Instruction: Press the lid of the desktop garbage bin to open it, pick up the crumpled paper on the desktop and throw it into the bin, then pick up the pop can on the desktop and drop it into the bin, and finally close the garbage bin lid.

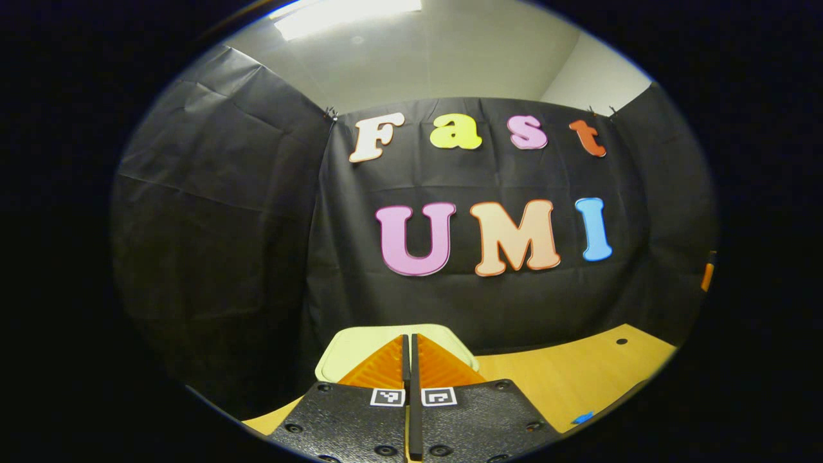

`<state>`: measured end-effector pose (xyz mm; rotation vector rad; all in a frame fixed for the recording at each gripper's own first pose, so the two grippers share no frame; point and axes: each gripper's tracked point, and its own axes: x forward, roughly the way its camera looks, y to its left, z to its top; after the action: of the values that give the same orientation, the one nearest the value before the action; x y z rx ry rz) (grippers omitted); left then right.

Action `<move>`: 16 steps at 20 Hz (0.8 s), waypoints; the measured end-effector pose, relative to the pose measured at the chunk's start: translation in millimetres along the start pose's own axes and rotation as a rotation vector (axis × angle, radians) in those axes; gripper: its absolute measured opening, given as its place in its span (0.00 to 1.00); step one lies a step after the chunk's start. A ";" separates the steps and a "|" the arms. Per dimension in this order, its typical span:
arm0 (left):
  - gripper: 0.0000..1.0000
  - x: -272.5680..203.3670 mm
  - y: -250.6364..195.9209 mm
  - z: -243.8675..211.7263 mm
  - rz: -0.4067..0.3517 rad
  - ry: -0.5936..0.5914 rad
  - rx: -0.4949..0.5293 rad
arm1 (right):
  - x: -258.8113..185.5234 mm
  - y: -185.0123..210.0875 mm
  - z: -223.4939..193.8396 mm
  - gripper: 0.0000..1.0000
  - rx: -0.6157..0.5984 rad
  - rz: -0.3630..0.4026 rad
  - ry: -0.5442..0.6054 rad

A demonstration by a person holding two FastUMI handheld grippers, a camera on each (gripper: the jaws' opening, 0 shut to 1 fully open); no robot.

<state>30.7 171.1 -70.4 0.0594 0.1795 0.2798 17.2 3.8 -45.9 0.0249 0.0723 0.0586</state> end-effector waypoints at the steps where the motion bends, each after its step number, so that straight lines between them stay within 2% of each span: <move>1: 0.00 7.3 2.4 -8.2 0.005 0.025 -0.005 | -1.1 -0.7 -3.3 0.98 0.006 -0.004 0.010; 7: 0.00 43.4 8.3 -65.7 -0.005 0.158 -0.060 | -8.2 -9.1 -19.4 0.98 0.015 -0.029 0.056; 9: 0.00 47.7 9.9 -59.9 -0.007 0.109 -0.072 | -9.0 -13.3 -19.5 0.98 0.013 -0.041 0.058; 11: 0.00 45.6 8.8 -57.8 0.002 0.058 -0.175 | -9.8 -18.4 -21.2 0.98 0.014 -0.055 0.064; 12: 0.00 42.5 3.0 -57.2 -0.016 0.044 -0.153 | -9.4 -20.4 -24.8 0.98 0.017 -0.061 0.071; 15: 0.00 40.8 0.3 -67.1 0.002 0.031 0.080 | -6.5 -17.8 -37.5 0.98 0.048 -0.053 0.113; 16: 0.00 37.3 -3.0 -58.4 0.001 0.007 0.108 | -4.5 -18.2 -39.8 0.99 0.066 -0.049 0.124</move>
<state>56.0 180.7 -134.3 0.1655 0.2011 0.2711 10.8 -13.8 -85.7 0.0851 0.1992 0.0084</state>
